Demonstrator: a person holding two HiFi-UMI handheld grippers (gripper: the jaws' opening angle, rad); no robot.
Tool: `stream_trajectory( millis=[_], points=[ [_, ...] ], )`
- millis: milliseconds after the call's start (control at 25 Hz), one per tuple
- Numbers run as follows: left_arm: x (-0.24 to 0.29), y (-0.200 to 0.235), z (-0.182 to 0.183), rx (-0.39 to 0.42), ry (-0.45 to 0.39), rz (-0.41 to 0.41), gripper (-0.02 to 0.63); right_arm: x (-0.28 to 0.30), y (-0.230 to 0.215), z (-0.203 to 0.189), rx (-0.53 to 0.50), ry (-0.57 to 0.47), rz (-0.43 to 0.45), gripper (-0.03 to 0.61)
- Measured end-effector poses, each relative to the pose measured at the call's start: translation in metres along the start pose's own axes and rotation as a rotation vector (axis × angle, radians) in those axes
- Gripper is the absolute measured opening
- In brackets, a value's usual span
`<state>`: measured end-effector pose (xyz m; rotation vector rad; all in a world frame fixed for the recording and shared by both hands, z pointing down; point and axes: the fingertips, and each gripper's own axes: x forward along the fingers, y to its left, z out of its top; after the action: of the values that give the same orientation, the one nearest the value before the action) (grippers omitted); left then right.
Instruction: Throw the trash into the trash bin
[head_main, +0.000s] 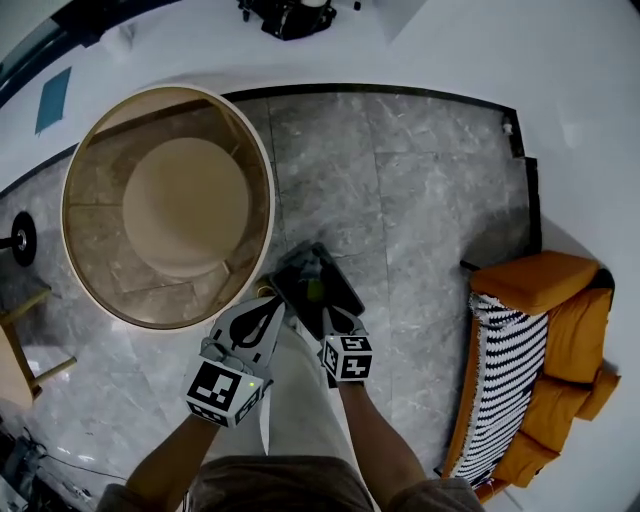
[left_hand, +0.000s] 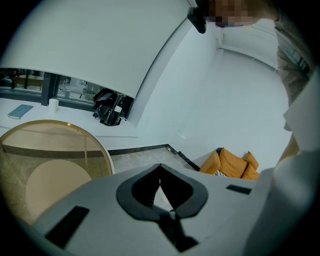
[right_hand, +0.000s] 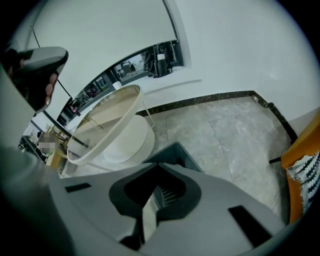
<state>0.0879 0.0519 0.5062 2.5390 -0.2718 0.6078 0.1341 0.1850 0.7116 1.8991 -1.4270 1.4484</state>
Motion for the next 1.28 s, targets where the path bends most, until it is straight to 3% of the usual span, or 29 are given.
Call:
stream_trajectory(
  millis=[280,720,1040,1280],
  points=[
    [-0.052,-0.012,0.059,0.004,-0.035,0.031,0.018,-0.070,0.070,0.083,-0.129,-0.128,0.122,0.018],
    [-0.186,-0.024,0.165,0.067,-0.152,0.143,0.018,-0.227,0.241,0.233,-0.325,-0.408,0.430,0.018],
    [-0.272,-0.029,0.228,0.096,-0.290,0.236,0.018,-0.336,0.344,0.286,-0.488,-0.548,0.692,0.018],
    [-0.331,-0.028,0.236,0.123,-0.364,0.328,0.018,-0.384,0.400,0.281,-0.613,-0.604,0.836,0.018]
  ],
)
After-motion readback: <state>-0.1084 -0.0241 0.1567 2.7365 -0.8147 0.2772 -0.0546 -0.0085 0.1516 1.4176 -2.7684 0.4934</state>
